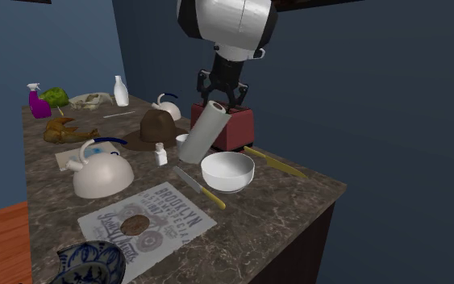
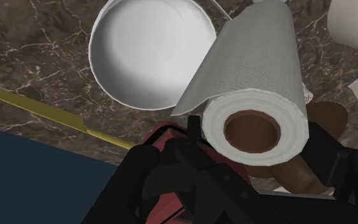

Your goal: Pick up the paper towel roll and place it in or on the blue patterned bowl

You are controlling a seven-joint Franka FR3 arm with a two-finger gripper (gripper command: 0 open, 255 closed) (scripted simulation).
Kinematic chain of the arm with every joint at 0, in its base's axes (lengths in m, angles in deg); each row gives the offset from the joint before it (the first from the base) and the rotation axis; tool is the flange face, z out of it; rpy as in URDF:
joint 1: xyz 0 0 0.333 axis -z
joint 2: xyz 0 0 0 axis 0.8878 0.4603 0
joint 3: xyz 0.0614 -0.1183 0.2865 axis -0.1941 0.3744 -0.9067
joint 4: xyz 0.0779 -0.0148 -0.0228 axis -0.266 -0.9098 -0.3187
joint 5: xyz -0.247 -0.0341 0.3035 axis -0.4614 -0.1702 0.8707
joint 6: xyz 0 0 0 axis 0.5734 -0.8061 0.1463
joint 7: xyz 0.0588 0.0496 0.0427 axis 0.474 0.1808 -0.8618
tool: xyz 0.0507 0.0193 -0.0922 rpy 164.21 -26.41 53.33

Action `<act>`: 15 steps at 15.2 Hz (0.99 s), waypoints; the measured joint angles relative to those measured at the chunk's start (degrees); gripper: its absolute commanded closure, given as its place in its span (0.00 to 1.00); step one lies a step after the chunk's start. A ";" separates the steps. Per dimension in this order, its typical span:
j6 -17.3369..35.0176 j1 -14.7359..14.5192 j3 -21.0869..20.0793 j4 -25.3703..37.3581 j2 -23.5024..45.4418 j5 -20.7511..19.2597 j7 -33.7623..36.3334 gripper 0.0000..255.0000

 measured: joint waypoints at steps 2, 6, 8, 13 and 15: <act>0.25 -0.89 -0.20 -1.99 -1.97 -0.70 1.56 1.00; 1.60 -3.30 -1.27 -8.74 -8.04 -2.62 6.23 1.00; 2.20 -4.35 -2.00 -11.77 -10.78 -3.56 8.67 1.00; 2.94 -6.78 -4.81 -19.77 -18.80 -6.12 15.83 1.00; 2.74 -7.52 -6.15 -21.99 -21.44 -6.94 18.61 1.00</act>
